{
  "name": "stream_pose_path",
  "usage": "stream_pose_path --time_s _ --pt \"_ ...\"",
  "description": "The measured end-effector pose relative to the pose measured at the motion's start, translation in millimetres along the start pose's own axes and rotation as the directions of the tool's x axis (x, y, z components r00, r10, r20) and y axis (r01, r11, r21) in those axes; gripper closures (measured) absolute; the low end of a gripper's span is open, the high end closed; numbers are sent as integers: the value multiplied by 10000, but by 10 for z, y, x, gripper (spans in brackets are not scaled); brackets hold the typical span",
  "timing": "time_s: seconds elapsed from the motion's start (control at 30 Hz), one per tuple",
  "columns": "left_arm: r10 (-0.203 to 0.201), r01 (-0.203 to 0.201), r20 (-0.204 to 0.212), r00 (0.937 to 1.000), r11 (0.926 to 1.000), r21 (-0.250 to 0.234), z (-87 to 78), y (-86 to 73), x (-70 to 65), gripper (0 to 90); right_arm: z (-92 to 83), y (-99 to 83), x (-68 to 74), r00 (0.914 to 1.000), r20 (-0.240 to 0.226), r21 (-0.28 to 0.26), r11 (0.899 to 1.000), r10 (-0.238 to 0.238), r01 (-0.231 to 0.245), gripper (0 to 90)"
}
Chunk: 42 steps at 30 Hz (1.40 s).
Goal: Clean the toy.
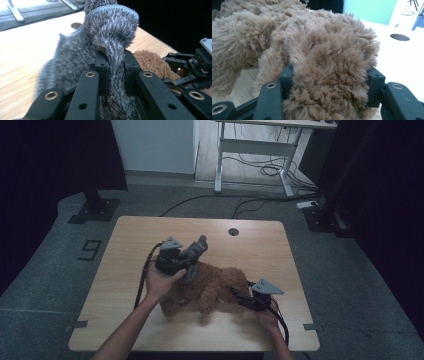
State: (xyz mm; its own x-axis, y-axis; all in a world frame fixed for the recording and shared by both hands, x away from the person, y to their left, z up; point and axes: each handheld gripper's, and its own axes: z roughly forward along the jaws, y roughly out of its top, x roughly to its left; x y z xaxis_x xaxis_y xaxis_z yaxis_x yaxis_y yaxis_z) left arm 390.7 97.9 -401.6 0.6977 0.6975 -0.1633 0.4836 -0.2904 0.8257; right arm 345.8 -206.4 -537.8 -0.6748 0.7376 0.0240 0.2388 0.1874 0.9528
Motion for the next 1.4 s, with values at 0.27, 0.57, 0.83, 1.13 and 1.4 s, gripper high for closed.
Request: stream_pose_path --time_s 0.27,0.57,0.83,1.13,1.4 --pt "-457 433 292 9985 9959 796 356 -219 64 777 -19 11 -17 9996 -274 -14 9999 120 -120 347" --pt "-252 224 571 9980 9985 499 215 -456 6 782 -68 144 23 9965 -589 633 9964 597 -560 119" --pt "-436 426 908 9949 9990 125 121 -625 -2 784 -162 177 -65 9833 -979 570 9872 1537 -1486 46" --pt "-313 330 978 9947 9993 -167 33 -798 -68 785 47 156 22 9781 -992 1953 9674 1831 -1613 0" --pt "-335 370 903 9953 9986 -379 -9 -882 -66 787 96 123 26 9696 -1358 2199 9605 2035 -1708 265"
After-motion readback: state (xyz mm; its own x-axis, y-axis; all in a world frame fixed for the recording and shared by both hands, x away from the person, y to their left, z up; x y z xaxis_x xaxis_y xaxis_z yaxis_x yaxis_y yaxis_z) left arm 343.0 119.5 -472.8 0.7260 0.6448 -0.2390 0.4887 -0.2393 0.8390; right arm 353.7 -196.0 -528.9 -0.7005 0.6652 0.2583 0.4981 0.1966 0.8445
